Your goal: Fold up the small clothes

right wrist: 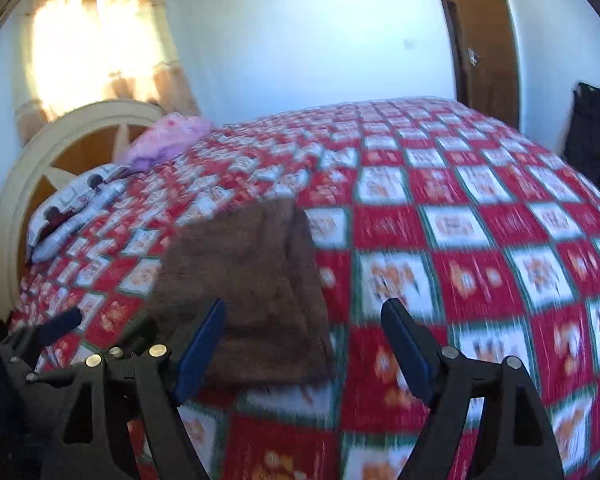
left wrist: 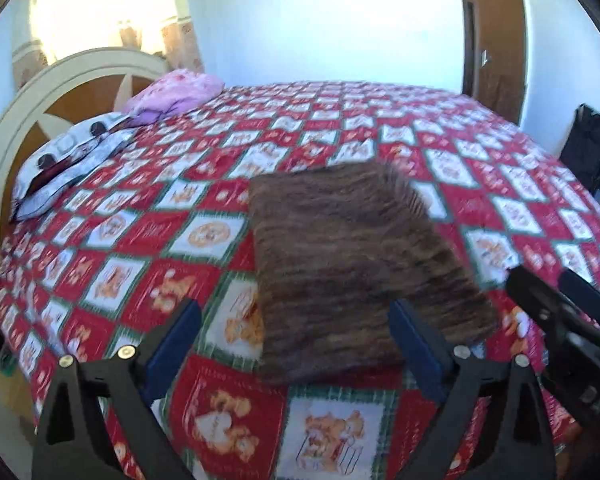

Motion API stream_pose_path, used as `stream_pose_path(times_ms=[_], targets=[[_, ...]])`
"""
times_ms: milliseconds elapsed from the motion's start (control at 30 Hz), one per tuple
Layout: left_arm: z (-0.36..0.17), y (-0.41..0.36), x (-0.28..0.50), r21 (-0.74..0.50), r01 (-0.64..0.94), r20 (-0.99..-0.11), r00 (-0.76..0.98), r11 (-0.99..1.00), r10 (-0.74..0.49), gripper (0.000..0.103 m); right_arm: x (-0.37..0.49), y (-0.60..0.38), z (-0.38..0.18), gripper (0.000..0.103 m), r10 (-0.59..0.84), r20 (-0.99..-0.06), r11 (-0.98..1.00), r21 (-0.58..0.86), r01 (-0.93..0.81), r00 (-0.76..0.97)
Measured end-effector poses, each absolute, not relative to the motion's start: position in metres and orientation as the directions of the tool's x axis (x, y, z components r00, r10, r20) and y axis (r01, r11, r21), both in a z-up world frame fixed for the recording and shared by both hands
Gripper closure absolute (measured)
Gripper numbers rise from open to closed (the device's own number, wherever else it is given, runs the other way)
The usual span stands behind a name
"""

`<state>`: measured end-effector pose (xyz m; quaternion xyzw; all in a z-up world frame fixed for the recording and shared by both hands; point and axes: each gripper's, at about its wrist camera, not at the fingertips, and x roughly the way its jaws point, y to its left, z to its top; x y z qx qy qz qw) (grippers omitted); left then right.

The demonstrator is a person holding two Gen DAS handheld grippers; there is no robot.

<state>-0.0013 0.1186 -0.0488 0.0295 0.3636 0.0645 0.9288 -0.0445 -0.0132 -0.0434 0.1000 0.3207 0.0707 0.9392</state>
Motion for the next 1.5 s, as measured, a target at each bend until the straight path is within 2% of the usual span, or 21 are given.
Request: stream_pose_path(times_ms=[133, 367, 433, 500, 600, 700, 900, 1300, 1500], targets=[[-0.055, 0.116, -0.016, 0.076, -0.093, -0.668, 0.734, 0.993, 0.12, 0.006, -0.06, -0.025, -0.049, 0.022, 0.175, -0.606, 0.971, 0.238, -0.034, 0.776], [-0.047, 0.117, -0.043, 0.059, -0.103, -0.631, 0.767, 0.993, 0.117, 0.006, -0.101, -0.032, -0.033, 0.022, 0.055, -0.529, 0.984, 0.171, 0.043, 0.847], [-0.041, 0.118, -0.054, 0.08, -0.137, -0.597, 0.787, 0.987, 0.157, 0.006, -0.109, -0.031, -0.031, 0.022, 0.023, -0.515, 0.987, 0.148, 0.062, 0.857], [-0.033, 0.12, -0.065, 0.085, -0.153, -0.553, 0.815, 0.985, 0.174, 0.005, -0.119, -0.031, -0.027, 0.022, -0.004, -0.485, 0.987, 0.14, 0.082, 0.875], [-0.025, 0.127, -0.071, 0.051, -0.136, -0.545, 0.826, 0.989, 0.142, 0.005, -0.135, -0.03, -0.013, 0.022, -0.026, -0.41, 0.988, 0.126, 0.085, 0.912], [-0.017, 0.132, -0.08, 0.061, -0.167, -0.518, 0.837, 0.984, 0.175, 0.004, -0.151, -0.027, 0.004, 0.021, -0.041, -0.334, 0.99, 0.114, 0.083, 0.942], [0.002, 0.133, -0.099, 0.09, -0.168, -0.444, 0.876, 0.982, 0.19, 0.0, -0.18, -0.021, 0.031, 0.016, -0.06, -0.212, 0.991, 0.107, 0.084, 0.975], [0.029, 0.135, -0.123, 0.083, -0.182, -0.347, 0.916, 0.98, 0.2, 0.0, -0.197, -0.01, 0.046, 0.015, -0.06, -0.152, 0.993, 0.09, 0.074, 0.987], [0.027, 0.132, -0.122, 0.095, -0.187, -0.357, 0.911, 0.978, 0.209, 0.0, -0.195, -0.015, 0.044, 0.015, -0.074, -0.164, 0.991, 0.102, 0.092, 0.984]])
